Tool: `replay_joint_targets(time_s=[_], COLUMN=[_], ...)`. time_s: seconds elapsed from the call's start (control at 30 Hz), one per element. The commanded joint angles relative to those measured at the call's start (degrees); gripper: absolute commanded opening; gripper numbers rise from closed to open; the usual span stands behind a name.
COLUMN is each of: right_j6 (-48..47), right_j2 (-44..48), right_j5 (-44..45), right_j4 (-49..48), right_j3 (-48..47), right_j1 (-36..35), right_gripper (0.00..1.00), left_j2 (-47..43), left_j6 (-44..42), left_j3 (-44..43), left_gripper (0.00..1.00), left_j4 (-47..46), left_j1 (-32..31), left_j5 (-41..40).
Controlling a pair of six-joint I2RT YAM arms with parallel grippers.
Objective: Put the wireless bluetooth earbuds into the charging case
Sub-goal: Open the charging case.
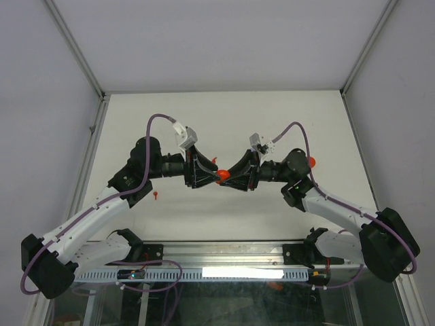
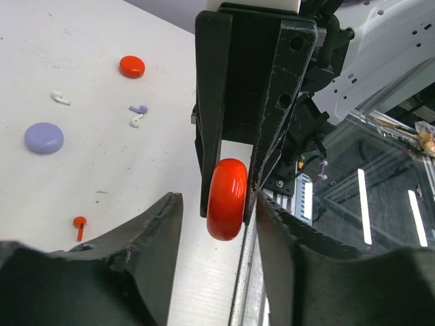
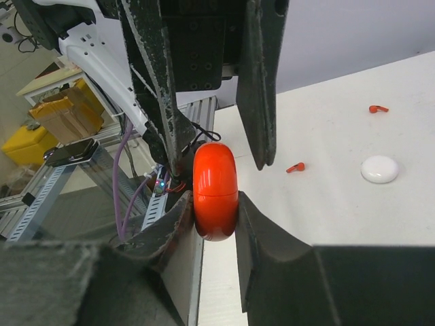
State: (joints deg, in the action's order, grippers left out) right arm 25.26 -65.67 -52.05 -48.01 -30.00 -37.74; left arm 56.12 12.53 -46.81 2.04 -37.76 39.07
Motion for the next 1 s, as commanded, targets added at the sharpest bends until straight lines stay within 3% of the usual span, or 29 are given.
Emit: replay_joint_targets(time_s=[0.0,0.07,0.4,0.67,0.97], right_j6=[-1.6,-1.5,2.8,3.8,4.5], right_j2=[0.3,0.2,-1.6,-2.3,-2.6], right_j5=[0.1,0.7,4.7,6.9,5.5], right_j4=[-6.4,-8.2,-21.4,-24.4,-25.6], right_j3=[-1.1,-0.4,3.6,4.9,5.2], right_j1=[0.0,0.0,0.0,0.0,0.0], right_gripper=[0.00,0.00,0.00,0.00,0.00], left_j2=[-2.4,-2.7,-0.9,0.8,1.5], left_j6=[-1.6,-1.3,0.3,1.8,4.3], left_j3=[-2.2,-1.9,-1.5,-0.9,-0.9], left_gripper=[0.52,0.58,0.61,0.64,0.62], left_j4=[-1.1,-1.2,-3.2,-5.7,-7.3], left_j1=[0.6,0.6,0.5,0.4,0.4], left_j5=[-0.4,-0.9,-1.0,-0.3,-7.5])
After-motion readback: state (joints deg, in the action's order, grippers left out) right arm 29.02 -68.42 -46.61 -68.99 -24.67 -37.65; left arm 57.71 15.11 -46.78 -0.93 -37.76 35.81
